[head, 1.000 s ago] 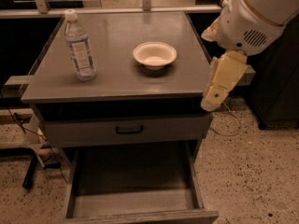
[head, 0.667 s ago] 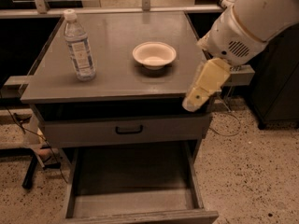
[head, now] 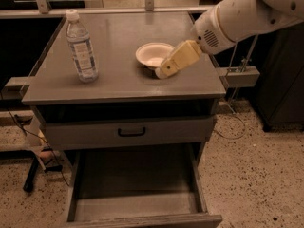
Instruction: Place blue plastic bottle into middle drawer
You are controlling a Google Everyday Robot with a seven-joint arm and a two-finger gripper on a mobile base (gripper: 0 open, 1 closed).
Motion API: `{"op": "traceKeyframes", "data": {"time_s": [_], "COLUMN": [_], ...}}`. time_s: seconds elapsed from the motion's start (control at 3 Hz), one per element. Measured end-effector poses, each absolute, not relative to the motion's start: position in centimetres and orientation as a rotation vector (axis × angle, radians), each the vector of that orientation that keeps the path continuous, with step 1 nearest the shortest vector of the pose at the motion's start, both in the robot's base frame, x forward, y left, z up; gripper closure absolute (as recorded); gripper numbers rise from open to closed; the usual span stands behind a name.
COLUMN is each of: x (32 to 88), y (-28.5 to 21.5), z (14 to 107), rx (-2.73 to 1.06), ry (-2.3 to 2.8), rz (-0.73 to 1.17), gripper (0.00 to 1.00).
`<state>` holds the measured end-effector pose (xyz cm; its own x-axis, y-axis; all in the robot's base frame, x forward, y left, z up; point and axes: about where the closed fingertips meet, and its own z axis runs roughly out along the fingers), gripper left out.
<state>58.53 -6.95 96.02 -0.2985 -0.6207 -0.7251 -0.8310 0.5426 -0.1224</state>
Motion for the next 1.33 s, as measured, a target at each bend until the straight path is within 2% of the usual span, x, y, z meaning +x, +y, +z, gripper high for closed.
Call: {"op": "traceKeyframes", "data": {"time_s": [0.33,0.67,1.0,1.33], "x": [61.3,61.6,61.3,63.2], "y": [-7.6,-7.6,-4.9,1.6], "z": [97.3,97.7,95.9,95.8], "rx": [-1.104,-1.120,-1.108,-1.097], "ry": [1.957,1.929,1.864,1.704], "rz": [0.402,0.400,0.469,0.584], "gripper": [0.00,0.00,0.00,0.00]}}
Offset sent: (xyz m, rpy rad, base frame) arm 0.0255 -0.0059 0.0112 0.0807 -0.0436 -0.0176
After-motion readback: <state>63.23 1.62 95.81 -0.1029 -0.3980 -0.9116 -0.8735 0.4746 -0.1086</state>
